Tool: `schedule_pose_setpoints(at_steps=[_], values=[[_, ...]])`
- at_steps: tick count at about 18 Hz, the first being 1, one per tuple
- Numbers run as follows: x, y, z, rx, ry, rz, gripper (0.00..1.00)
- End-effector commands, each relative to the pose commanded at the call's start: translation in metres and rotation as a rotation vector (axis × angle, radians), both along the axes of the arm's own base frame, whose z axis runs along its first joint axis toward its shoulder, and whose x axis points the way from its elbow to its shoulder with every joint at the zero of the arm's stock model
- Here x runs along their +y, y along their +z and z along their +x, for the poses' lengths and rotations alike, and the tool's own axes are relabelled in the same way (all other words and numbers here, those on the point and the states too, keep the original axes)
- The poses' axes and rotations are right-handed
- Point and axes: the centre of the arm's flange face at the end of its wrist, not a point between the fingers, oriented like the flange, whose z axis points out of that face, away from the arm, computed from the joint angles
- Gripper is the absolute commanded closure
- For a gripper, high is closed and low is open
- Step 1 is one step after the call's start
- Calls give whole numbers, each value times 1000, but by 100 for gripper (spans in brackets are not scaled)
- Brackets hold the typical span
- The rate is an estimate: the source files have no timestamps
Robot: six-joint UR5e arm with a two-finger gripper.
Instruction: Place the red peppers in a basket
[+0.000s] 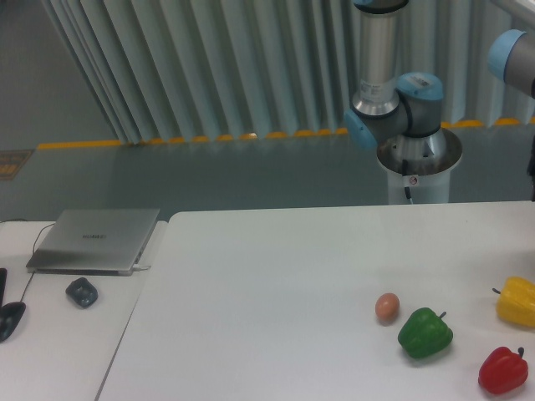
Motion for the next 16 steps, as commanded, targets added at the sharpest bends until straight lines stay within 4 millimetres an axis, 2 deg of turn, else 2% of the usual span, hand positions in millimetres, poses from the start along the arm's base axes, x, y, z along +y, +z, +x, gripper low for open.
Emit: schedule_pose_setpoints(at_steps=[7,12,16], values=[[2,6,6,10,-18,3,0],[1,-9,9,-14,3,-9,0],[0,-12,10,-17,168,-20,0]])
